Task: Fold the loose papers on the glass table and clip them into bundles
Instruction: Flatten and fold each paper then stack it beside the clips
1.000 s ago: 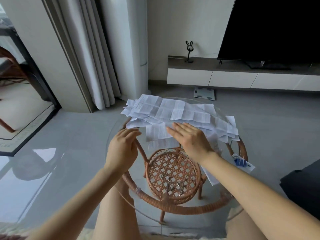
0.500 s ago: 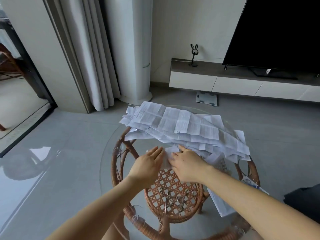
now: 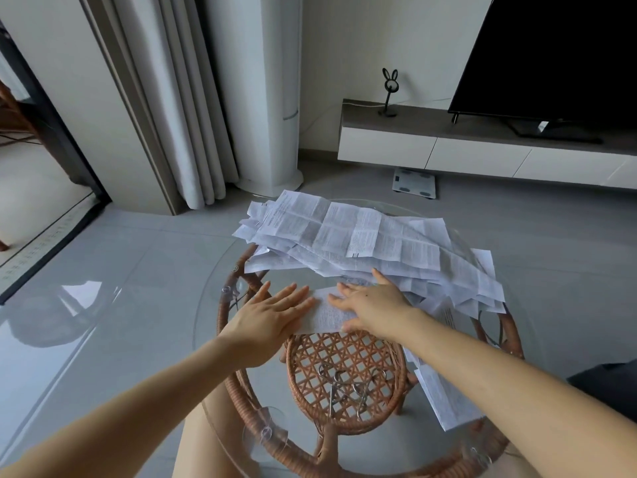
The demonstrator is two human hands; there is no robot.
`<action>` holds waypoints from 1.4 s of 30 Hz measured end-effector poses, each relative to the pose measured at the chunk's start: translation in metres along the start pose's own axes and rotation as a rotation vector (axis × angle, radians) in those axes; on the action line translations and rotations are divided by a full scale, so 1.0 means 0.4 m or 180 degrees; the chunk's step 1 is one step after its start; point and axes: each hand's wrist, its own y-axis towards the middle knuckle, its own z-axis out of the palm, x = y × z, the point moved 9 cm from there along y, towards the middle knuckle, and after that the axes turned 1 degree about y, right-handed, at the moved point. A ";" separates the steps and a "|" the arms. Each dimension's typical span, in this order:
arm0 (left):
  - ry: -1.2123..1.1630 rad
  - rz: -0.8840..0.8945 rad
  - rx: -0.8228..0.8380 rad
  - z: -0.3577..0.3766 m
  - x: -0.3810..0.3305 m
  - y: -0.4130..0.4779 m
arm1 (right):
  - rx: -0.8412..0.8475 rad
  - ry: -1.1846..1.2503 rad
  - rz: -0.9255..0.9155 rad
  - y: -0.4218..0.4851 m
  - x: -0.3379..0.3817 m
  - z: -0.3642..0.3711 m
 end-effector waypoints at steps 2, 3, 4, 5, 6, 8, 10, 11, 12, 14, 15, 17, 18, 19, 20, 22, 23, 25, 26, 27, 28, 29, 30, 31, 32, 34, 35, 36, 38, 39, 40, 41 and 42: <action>0.0011 -0.0011 -0.0006 0.003 0.001 -0.005 | 0.0074 -0.0115 -0.0039 0.003 0.004 -0.010; 0.0002 -0.0013 -0.0042 0.002 -0.002 -0.006 | -0.0139 0.0043 -0.0035 0.002 0.001 -0.034; -0.0013 -0.0007 -0.0085 0.000 -0.002 -0.003 | -0.0574 0.0295 0.0022 -0.003 -0.010 -0.081; -0.0031 -0.0003 -0.0118 -0.001 -0.003 -0.003 | -0.1149 0.0457 0.0167 -0.013 -0.034 -0.133; -0.0040 -0.0009 -0.0134 0.000 -0.003 -0.004 | -0.1748 0.0425 0.0369 -0.027 -0.064 -0.183; -0.0067 -0.0013 -0.0200 -0.002 -0.002 -0.007 | -0.2187 0.0236 0.0742 -0.026 -0.125 -0.219; -0.0157 0.0011 -0.0318 -0.009 -0.005 -0.006 | -0.1591 0.0123 0.0986 0.024 -0.173 -0.184; -0.0233 -0.0005 -0.0355 -0.015 -0.004 -0.001 | -0.1174 0.0059 0.1073 0.047 -0.189 -0.159; -0.0316 -0.0034 -0.0392 -0.021 -0.004 0.003 | -0.0881 0.0017 0.1136 0.064 -0.196 -0.132; -0.0407 -0.0122 -0.0459 -0.039 -0.004 0.009 | -0.0774 0.0003 0.1209 0.088 -0.201 -0.114; -0.0435 -0.0137 -0.0503 -0.050 -0.009 0.010 | -0.0793 -0.0023 0.1245 0.094 -0.200 -0.112; -0.0562 -0.0173 -0.0677 -0.073 -0.008 0.009 | -0.0940 -0.0082 0.1324 0.089 -0.192 -0.130; -0.0656 -0.0230 -0.0824 -0.092 -0.002 0.005 | -0.1082 -0.0058 0.1360 0.079 -0.191 -0.150; -0.0767 -0.0324 -0.0985 -0.107 0.007 -0.001 | -0.1277 0.0041 0.1403 0.064 -0.191 -0.173; -0.0865 -0.0435 -0.1224 -0.130 0.018 -0.014 | -0.1551 0.0206 0.1440 0.042 -0.190 -0.205; -0.1080 -0.0690 -0.1709 -0.179 0.046 -0.047 | -0.2116 0.0754 0.1516 -0.011 -0.206 -0.272; -0.1215 -0.0854 -0.1844 -0.201 0.059 -0.063 | -0.2377 0.1096 0.1492 -0.040 -0.213 -0.308; -0.1590 -0.1220 -0.1991 -0.237 0.090 -0.095 | -0.2796 0.1854 0.1310 -0.095 -0.221 -0.379; -0.1849 -0.1374 -0.2024 -0.256 0.103 -0.111 | -0.2952 0.2248 0.1151 -0.125 -0.218 -0.415; -0.2274 -0.1484 -0.2058 -0.275 0.111 -0.125 | -0.3089 0.2649 0.0973 -0.157 -0.210 -0.448; -0.2822 -0.1502 -0.2131 -0.298 0.113 -0.139 | -0.3157 0.3121 0.0811 -0.184 -0.200 -0.470; -0.3403 -0.1426 -0.2184 -0.318 0.108 -0.147 | -0.3143 0.3592 0.0641 -0.203 -0.188 -0.483; -0.3870 -0.1294 -0.2216 -0.347 0.094 -0.157 | -0.3078 0.3991 0.0494 -0.220 -0.176 -0.491; -0.4175 -0.1191 -0.2206 -0.372 0.085 -0.163 | -0.2944 0.4326 0.0362 -0.226 -0.158 -0.492; -0.4357 -0.1100 -0.2171 -0.393 0.078 -0.170 | -0.2775 0.4677 0.0259 -0.231 -0.138 -0.487; -0.4615 -0.0929 -0.2007 -0.427 0.061 -0.183 | -0.2438 0.5366 0.0223 -0.232 -0.103 -0.454; -0.4716 -0.0785 -0.1933 -0.443 0.044 -0.194 | -0.2330 0.5622 0.0169 -0.235 -0.088 -0.440; -0.4747 -0.0702 -0.1876 -0.452 0.027 -0.204 | -0.2274 0.5814 0.0136 -0.244 -0.072 -0.430; -0.4564 -0.0675 -0.1765 -0.461 -0.012 -0.235 | -0.2169 0.6017 0.0016 -0.261 -0.040 -0.410; -0.4483 -0.0680 -0.1699 -0.459 -0.031 -0.245 | -0.2177 0.6046 0.0015 -0.266 -0.032 -0.399; -0.4425 -0.0776 -0.1671 -0.450 -0.044 -0.255 | -0.2200 0.6073 -0.0031 -0.276 -0.018 -0.391; -0.4422 -0.0935 -0.1688 -0.440 -0.049 -0.263 | -0.2198 0.6103 -0.0056 -0.280 -0.006 -0.379; -0.4417 -0.1152 -0.1723 -0.426 -0.050 -0.277 | -0.2171 0.6092 -0.0059 -0.285 0.010 -0.365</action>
